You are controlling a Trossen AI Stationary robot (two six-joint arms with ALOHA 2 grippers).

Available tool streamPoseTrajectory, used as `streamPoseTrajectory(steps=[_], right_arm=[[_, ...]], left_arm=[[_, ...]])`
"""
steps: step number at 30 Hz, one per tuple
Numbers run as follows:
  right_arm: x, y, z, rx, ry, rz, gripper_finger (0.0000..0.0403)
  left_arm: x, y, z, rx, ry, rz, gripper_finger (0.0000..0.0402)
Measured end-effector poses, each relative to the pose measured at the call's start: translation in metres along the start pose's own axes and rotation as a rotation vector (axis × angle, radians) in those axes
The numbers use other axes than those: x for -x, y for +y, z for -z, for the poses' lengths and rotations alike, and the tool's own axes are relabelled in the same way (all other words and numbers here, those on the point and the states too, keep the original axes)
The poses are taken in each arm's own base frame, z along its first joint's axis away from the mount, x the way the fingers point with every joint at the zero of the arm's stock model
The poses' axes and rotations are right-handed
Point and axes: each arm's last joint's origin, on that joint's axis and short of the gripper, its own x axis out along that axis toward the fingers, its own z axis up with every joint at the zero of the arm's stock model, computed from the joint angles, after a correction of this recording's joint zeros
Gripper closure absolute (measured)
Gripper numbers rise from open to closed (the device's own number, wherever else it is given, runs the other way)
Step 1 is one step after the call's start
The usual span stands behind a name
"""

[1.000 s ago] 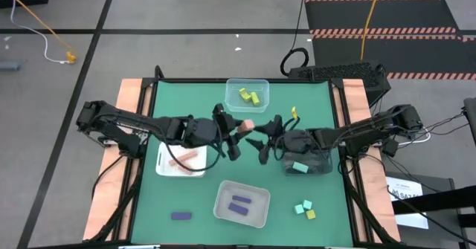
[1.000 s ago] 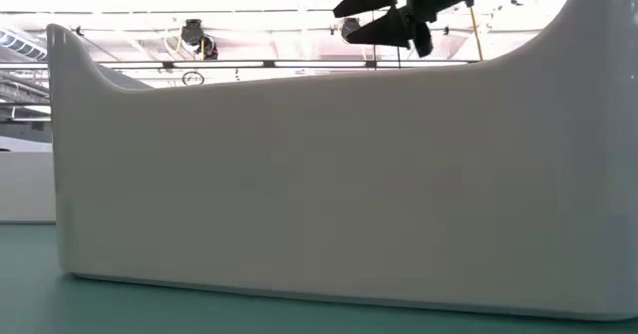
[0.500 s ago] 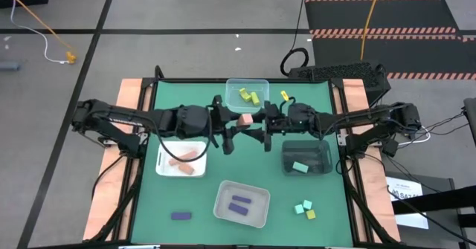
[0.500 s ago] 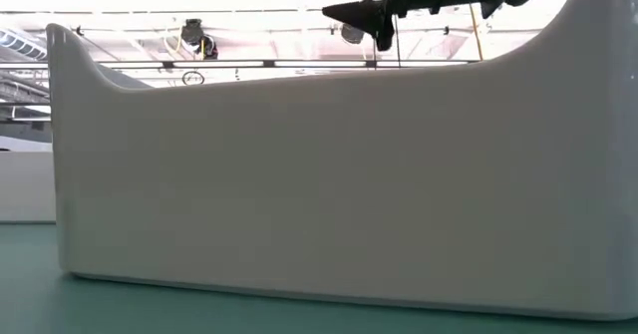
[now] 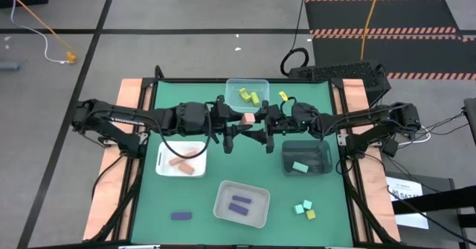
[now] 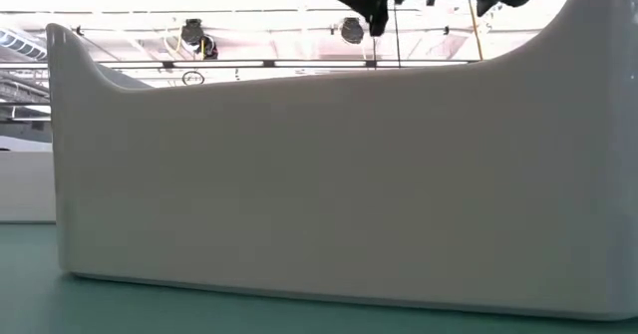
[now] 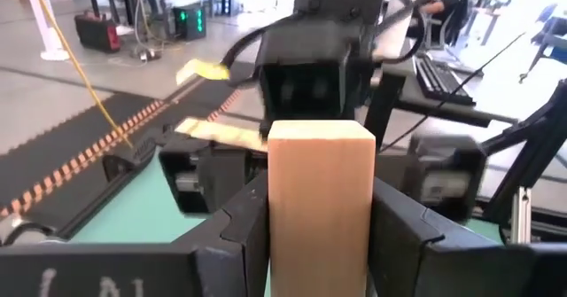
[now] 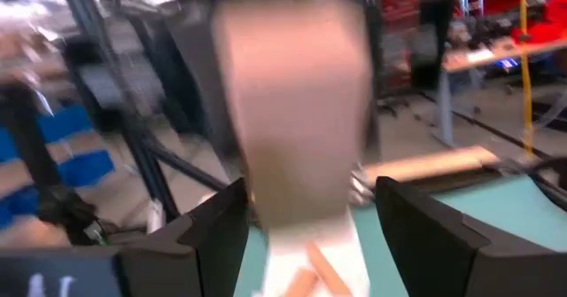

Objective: Sort & place blocks by color
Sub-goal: Put the light brown block into the white bin

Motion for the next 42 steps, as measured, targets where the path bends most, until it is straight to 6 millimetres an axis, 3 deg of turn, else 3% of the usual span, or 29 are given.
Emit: streamPoseTrajectory(steps=[13,16,21,25,35,42], right_arm=[[0.0,0.002,-0.002,-0.06,-0.004,-0.063,0.0178],[0.0,0.003,-0.002,-0.059,-0.007,-0.066,0.0205],[0.0,0.003,-0.002,-0.056,-0.005,-0.075,0.0288],[0.0,0.003,-0.002,-0.077,-0.002,-0.075,0.0288],[0.001,-0.002,0.003,-0.114,0.063,-0.036,0.0288],[0.018,-0.008,-0.003,-0.123,0.168,0.031,0.0288]], left_arm=[[-0.01,-0.003,0.006,0.022,-0.025,0.009,0.0263],[-0.01,-0.003,0.006,0.019,-0.022,0.008,0.0263],[-0.01,-0.003,0.006,0.031,-0.02,0.012,0.0263],[-0.01,-0.004,0.006,0.086,-0.016,0.013,0.0258],[-0.009,-0.008,0.011,0.17,0.027,0.008,0.0184],[-0.009,-0.008,0.016,0.123,0.082,-0.001,0.0141]])
